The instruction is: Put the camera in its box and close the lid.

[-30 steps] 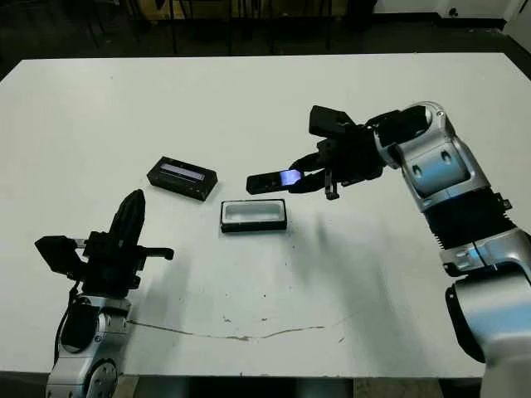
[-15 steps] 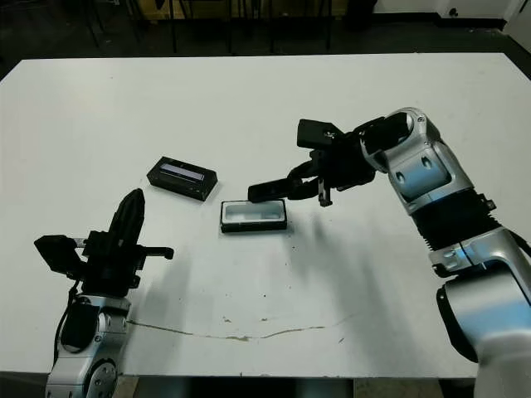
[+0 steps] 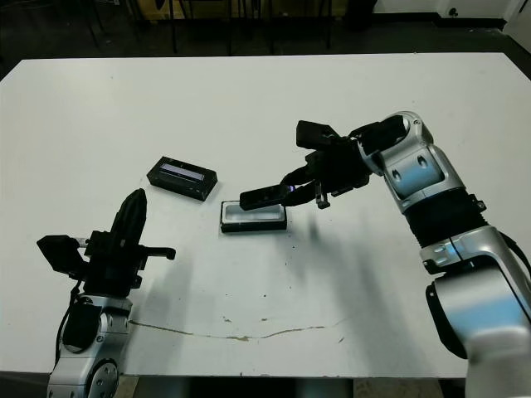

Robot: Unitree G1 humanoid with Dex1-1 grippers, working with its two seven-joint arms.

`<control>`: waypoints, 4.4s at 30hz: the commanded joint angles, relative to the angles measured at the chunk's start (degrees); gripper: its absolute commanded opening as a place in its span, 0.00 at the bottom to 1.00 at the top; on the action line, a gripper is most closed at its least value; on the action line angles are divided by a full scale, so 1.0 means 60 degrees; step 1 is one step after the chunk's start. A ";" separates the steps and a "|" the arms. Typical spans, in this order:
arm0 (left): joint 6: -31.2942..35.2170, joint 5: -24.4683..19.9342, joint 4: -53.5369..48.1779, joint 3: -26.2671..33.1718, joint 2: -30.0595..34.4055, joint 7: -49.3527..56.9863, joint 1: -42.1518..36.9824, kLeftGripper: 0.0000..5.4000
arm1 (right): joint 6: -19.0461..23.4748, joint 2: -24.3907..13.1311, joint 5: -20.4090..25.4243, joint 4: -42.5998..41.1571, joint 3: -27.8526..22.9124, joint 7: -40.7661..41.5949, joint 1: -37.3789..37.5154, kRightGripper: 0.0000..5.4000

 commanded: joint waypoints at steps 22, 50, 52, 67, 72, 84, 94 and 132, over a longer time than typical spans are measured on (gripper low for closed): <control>0.0135 0.0033 0.0068 -0.0047 0.0025 0.0206 0.0172 0.00 | 0.0350 0.0258 -0.0299 0.0102 0.0337 0.0116 0.0047 0.09; -0.0040 0.0178 0.0064 -0.0184 0.0000 0.0227 0.0290 0.00 | 0.0351 0.0986 -0.1158 0.0216 0.1081 -0.0465 -0.0033 0.09; -0.0043 0.0144 0.0061 -0.0187 -0.0013 0.0229 0.0305 0.00 | 0.0349 0.1051 -0.1146 0.0203 0.1063 -0.0512 -0.0026 0.09; -0.0192 0.0165 0.0176 -0.0192 0.0018 0.0234 0.0324 0.00 | 0.0423 0.1154 -0.1148 0.0332 0.0972 -0.0515 -0.0069 0.09; -0.0203 -0.0021 0.0227 -0.0172 0.0012 0.0130 0.0310 0.00 | -0.0359 0.0949 -0.0881 0.1039 0.0656 0.0012 -0.0448 0.25; 0.0046 -0.0251 0.0118 -0.0155 -0.0030 0.0187 0.0355 0.00 | -0.1291 0.0029 -0.0641 0.0556 -0.0509 -0.0666 -0.0567 0.64; 0.0004 -0.0104 0.0080 -0.0172 -0.0010 0.0247 0.0380 0.00 | -0.0392 -0.0210 0.0539 -0.0877 -0.2347 -0.2014 0.0236 0.96; 0.3334 0.4382 1.0437 -0.5208 0.4920 -0.9347 -1.4376 0.00 | 0.2178 -0.0371 0.2195 -0.8114 -0.4333 -0.7391 0.6196 0.00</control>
